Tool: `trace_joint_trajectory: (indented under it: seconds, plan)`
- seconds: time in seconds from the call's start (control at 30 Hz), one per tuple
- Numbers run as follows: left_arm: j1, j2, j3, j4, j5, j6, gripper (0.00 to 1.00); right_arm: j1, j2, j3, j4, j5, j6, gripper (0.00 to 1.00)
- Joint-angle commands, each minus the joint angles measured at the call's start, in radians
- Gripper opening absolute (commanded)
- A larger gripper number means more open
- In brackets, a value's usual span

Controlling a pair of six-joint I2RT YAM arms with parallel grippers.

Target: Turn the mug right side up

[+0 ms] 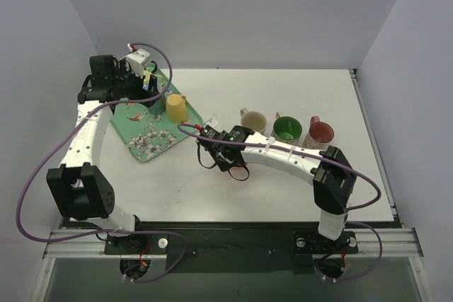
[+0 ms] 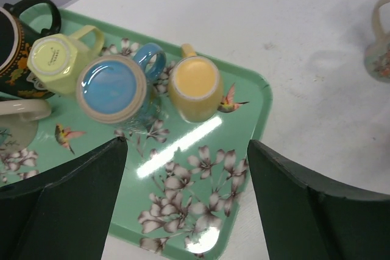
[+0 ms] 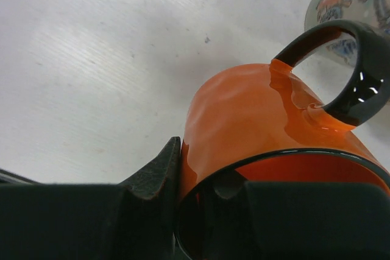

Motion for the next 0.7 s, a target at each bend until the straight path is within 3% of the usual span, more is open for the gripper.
trace_joint_trajectory:
  seconds: [0.0,0.5,0.6,0.63,0.67]
  plan:
    - [0.000,-0.012,0.004,-0.026,-0.114,0.126,0.91,-0.013,0.025,-0.034,-0.009,0.098,0.019,0.00]
    - [-0.037,0.029,-0.024,-0.089,-0.183,0.351,0.94,-0.096,0.025,-0.272,0.201,-0.064,0.097,0.00]
    - [-0.050,0.065,-0.022,-0.085,-0.223,0.412,0.94,-0.101,0.027,-0.276,0.209,-0.086,0.093,0.12]
    - [-0.093,0.074,-0.022,-0.083,-0.236,0.426,0.95,-0.107,0.024,-0.275,0.201,-0.091,0.091,0.26]
    - [-0.121,0.088,-0.015,-0.080,-0.264,0.442,0.95,-0.105,0.018,-0.272,0.198,-0.090,0.090,0.33]
